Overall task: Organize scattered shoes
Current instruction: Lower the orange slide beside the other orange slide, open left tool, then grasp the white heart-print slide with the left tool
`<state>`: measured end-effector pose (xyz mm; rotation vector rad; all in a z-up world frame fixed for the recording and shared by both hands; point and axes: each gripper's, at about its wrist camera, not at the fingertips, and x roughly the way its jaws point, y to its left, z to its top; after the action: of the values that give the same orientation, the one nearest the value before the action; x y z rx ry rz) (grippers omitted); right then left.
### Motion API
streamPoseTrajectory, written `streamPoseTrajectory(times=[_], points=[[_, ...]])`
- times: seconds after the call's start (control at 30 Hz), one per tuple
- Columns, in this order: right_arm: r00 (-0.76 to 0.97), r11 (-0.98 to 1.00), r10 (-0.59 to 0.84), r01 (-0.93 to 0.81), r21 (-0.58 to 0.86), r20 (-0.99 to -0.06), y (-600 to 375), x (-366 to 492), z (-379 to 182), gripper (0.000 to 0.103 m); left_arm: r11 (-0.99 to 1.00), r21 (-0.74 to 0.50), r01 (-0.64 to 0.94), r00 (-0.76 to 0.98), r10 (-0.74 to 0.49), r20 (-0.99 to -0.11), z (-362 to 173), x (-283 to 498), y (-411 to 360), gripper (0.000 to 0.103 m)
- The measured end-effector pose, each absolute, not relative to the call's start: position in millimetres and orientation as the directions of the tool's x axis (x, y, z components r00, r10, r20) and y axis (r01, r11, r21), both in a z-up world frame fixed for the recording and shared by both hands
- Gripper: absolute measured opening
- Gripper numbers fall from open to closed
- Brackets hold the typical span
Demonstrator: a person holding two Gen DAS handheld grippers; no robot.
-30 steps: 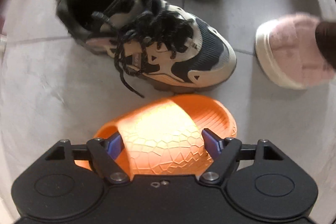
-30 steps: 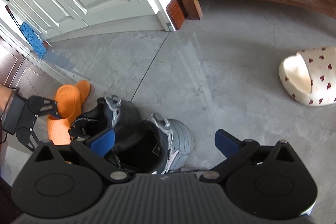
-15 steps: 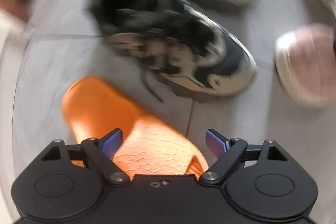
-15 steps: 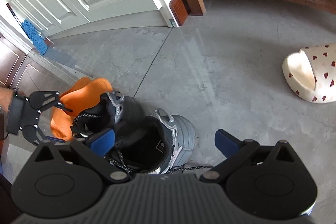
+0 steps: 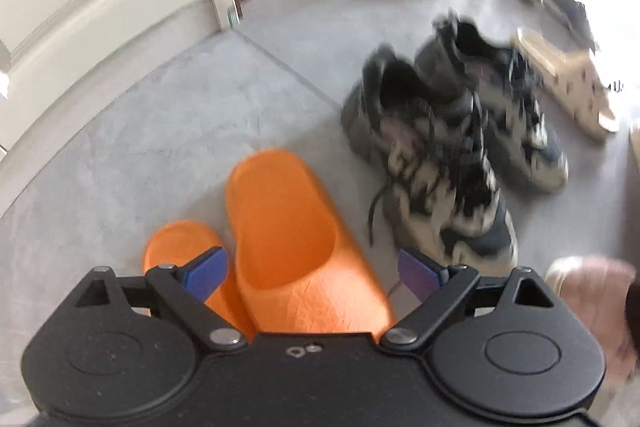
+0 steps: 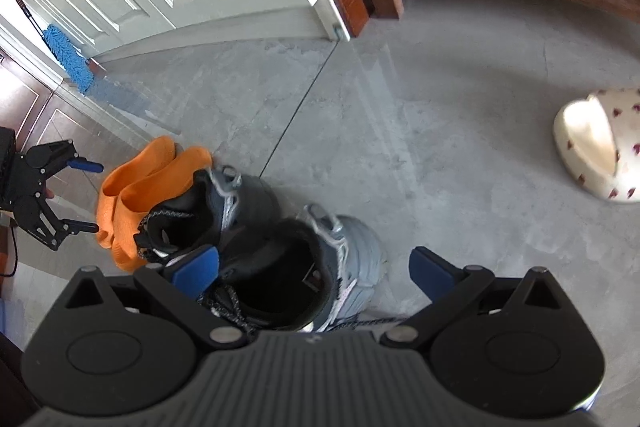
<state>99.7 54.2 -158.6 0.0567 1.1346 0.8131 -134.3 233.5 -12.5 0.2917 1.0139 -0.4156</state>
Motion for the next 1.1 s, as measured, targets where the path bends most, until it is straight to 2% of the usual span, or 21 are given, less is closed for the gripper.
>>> streamPoseTrajectory(times=[0.17,0.3,0.4,0.5,0.6,0.73,0.83,1.1], points=[[0.392,0.823,0.541,-0.427,0.373,-0.744,3,113,-138,0.103,0.917,-0.06,0.394,0.593,-0.303,-0.746,16,-78,186,0.092],[0.554,0.905,0.424,-0.269,0.329,-0.716,-55,116,-125,0.103,0.894,-0.113,0.432,0.64,-0.393,-0.66,47,-14,107,0.092],[0.629,0.935,0.337,-0.136,0.327,-0.7,-104,110,-120,0.103,0.869,-0.183,0.46,0.62,-0.462,-0.634,58,26,56,0.092],[0.65,0.922,0.323,-0.051,0.384,-0.688,-150,96,-124,0.103,0.842,-0.322,0.433,0.55,-0.529,-0.646,54,70,-2,0.092],[0.669,0.916,0.294,0.006,0.401,-0.683,-189,74,-134,0.103,0.837,-0.438,0.327,0.486,-0.546,-0.682,31,114,-54,0.081],[0.685,0.902,0.266,0.07,0.425,-0.678,-235,42,-154,0.103,0.872,-0.431,0.233,0.429,-0.49,-0.759,-28,159,-102,0.065],[0.679,0.891,0.277,0.084,0.447,-0.68,-256,28,-171,0.103,0.889,-0.433,0.146,0.439,-0.451,-0.777,-67,183,-121,0.065],[0.665,0.837,0.319,0.137,0.53,-0.676,-286,11,-199,0.103,0.797,-0.6,-0.064,0.552,-0.473,-0.686,-127,214,-119,0.066]])
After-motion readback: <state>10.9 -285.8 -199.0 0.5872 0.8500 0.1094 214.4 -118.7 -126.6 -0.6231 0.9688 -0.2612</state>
